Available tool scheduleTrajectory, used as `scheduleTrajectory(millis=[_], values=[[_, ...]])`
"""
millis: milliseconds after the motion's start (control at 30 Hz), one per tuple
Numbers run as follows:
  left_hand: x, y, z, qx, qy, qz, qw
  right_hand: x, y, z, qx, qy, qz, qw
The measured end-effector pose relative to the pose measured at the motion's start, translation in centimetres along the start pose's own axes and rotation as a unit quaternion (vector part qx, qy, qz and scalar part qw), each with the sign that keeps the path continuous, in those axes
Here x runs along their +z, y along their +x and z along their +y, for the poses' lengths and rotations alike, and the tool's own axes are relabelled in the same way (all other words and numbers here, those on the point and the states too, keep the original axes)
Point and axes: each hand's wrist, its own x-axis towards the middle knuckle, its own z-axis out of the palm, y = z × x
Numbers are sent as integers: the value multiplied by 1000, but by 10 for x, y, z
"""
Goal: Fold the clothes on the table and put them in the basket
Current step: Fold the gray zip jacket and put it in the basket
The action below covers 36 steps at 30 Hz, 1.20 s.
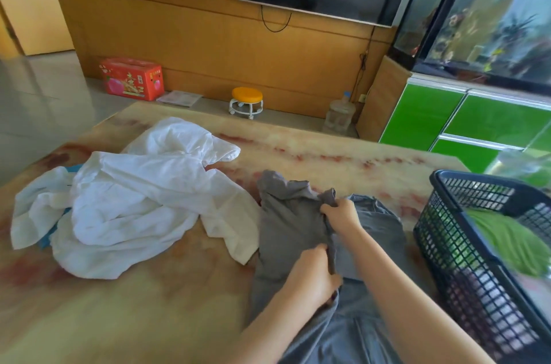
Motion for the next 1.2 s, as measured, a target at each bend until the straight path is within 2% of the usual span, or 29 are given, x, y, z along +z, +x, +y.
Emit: scheduleTrajectory(millis=[133,233,400,533,733,867,967,1100,1200], values=[[22,10,-10,-21,4,-28,999,4,7,28,10,7,-13,1000],[29,13,-24,-24,1,-8,1000,6,5,30,-44,-11,-36,998],[26,12,-20,10,-41,17,999,8,7,25,-108,-75,-13,991],[33,5,-25,10,-75,16,997,8,2,33,-100,-110,-15,989],[37,5,-29,42,-62,58,995,4,7,37,-91,-87,-7,992],[40,6,-30,54,-48,54,996,6,9,42,-92,-117,1,989],[38,9,-31,29,-80,28,996,6,10,47,-111,-166,26,980],[35,10,-33,9,-110,21,994,6,12,53,-96,-130,23,987],[33,7,-30,-12,-147,10,989,6,11,55,-95,-151,26,984]])
